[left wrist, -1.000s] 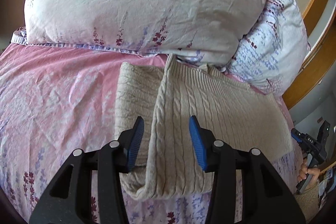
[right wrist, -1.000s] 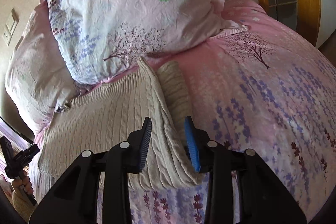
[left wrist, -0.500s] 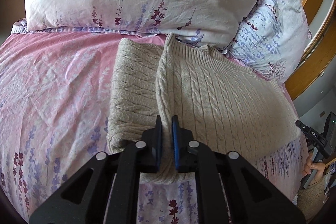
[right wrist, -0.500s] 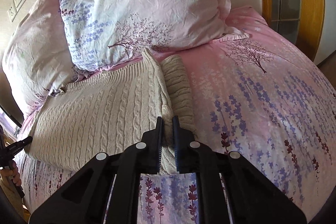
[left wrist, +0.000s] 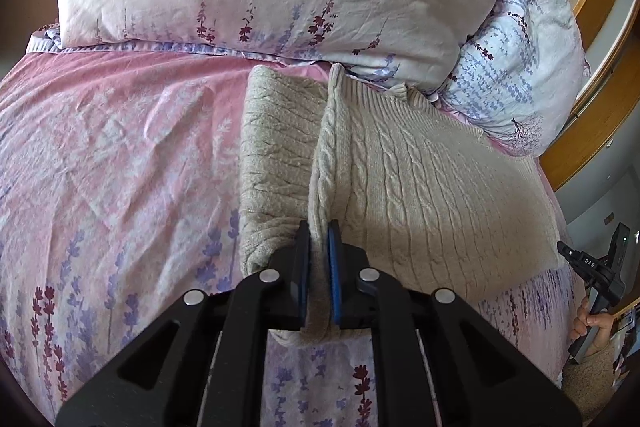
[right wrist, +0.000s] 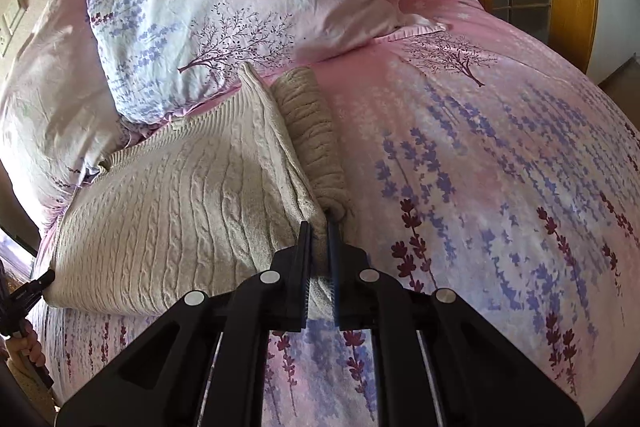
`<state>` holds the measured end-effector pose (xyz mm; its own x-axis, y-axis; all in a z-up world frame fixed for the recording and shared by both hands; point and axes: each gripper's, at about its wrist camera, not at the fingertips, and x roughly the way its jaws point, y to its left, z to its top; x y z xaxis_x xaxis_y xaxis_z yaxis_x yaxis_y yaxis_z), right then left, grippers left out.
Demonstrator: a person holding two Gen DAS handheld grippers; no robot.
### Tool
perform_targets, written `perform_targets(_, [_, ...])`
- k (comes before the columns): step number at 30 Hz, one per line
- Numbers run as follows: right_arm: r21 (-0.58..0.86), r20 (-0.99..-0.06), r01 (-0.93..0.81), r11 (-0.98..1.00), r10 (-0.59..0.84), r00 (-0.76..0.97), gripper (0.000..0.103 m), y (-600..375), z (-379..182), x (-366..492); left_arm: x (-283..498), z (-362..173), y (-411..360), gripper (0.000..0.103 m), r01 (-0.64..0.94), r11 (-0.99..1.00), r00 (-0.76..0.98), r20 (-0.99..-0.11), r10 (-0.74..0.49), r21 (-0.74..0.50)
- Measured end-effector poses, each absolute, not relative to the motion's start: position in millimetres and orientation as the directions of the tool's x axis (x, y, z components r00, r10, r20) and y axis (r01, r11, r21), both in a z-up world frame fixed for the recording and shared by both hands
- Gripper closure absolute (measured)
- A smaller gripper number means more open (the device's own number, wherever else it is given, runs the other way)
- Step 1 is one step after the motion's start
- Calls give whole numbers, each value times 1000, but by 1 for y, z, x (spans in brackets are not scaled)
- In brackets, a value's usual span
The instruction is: Fold small clothes
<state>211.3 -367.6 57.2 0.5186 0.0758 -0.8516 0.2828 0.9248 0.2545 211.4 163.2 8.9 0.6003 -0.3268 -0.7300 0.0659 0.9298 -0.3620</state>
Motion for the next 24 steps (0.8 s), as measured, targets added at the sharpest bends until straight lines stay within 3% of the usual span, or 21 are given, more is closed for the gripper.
perform_targets(3, [240, -848, 280, 929, 60, 527, 88, -364, 68, 215, 204, 17, 166, 88, 65, 938, 626, -718, -304, -341])
perform_targets(7, [238, -792, 181, 954, 83, 604, 60, -340, 94, 217, 188, 39, 155, 72, 104, 954, 701, -660, -270, -280])
perform_targets(11, [211, -805, 74, 975, 130, 579, 60, -305, 91, 230, 187, 48, 125, 63, 195, 953, 704, -643, -300, -231])
perform_targets(18, [120, -882, 63, 991, 77, 465, 60, -287, 58, 256, 206, 16, 106, 63, 186, 961, 622, -732, -278, -207])
perform_targets(20, [90, -879, 47, 995, 57, 474, 55, -284, 56, 256, 204, 13, 106, 62, 192, 962, 629, -727, -274, -197])
perform_targets(24, [104, -881, 64, 992, 62, 469, 55, -283, 64, 258, 200, 27, 126, 59, 169, 942, 651, -685, -328, -290])
